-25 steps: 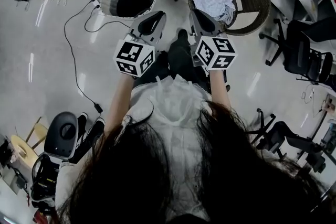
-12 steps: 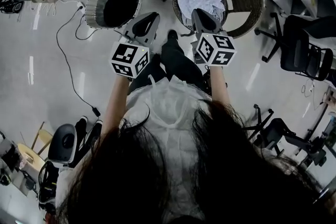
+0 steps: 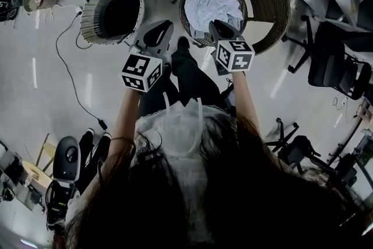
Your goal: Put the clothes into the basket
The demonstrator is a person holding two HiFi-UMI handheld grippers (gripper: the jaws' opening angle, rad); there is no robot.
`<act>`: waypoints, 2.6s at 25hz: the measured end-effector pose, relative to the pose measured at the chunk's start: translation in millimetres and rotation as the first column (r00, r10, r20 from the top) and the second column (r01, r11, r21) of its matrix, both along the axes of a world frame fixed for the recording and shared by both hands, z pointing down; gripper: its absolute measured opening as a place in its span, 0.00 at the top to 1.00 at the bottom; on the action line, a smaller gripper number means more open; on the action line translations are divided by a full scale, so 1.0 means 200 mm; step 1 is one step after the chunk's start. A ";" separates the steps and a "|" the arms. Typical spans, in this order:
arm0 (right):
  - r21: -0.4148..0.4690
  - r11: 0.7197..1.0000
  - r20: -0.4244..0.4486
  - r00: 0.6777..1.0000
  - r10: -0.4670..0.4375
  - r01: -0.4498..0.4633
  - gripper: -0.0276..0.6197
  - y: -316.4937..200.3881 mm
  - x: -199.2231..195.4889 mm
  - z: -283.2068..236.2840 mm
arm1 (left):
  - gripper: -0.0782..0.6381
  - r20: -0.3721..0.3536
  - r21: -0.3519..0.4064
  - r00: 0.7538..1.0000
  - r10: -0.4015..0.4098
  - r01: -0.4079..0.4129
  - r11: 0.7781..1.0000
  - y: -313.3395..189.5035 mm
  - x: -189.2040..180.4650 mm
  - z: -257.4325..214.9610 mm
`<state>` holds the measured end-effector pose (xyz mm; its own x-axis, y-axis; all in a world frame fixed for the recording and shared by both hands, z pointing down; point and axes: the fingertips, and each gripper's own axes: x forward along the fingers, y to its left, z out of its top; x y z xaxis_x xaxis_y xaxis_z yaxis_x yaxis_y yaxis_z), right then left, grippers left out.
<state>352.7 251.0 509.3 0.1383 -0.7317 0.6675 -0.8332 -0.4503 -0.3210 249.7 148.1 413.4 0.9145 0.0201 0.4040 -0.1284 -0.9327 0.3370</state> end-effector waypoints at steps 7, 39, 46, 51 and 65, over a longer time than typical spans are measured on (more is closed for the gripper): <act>-0.152 0.985 0.044 0.996 -0.077 0.083 0.88 0.00 0.21 0.54 | 0.86 0.052 -0.041 0.998 -0.030 0.032 0.999 -0.05 0.21 0.25; -0.304 0.948 0.338 0.921 0.195 -0.090 0.85 0.07 0.36 1.24 | 0.86 0.181 -0.088 0.983 0.014 0.002 0.996 -0.04 0.19 0.65; -0.112 0.950 0.500 0.809 0.308 -0.293 0.85 0.01 0.36 0.80 | 0.86 0.090 -0.041 0.996 -0.008 0.012 0.999 -0.07 0.13 0.34; -0.034 0.927 0.537 0.775 0.333 -0.374 0.86 -0.01 0.35 0.50 | 0.86 0.061 -0.007 0.996 0.058 -0.058 0.998 0.02 0.03 0.18; 0.227 0.858 0.504 0.810 0.301 -0.461 0.86 0.02 0.41 -0.35 | 0.86 -0.031 0.074 0.999 -0.023 0.025 0.997 -0.04 -0.40 -0.11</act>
<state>434.7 255.9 440.2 0.2059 -0.8639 0.4597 -0.3502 -0.5037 -0.7897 168.8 140.7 391.6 0.9262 -0.0313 0.3758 -0.1420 -0.9522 0.2706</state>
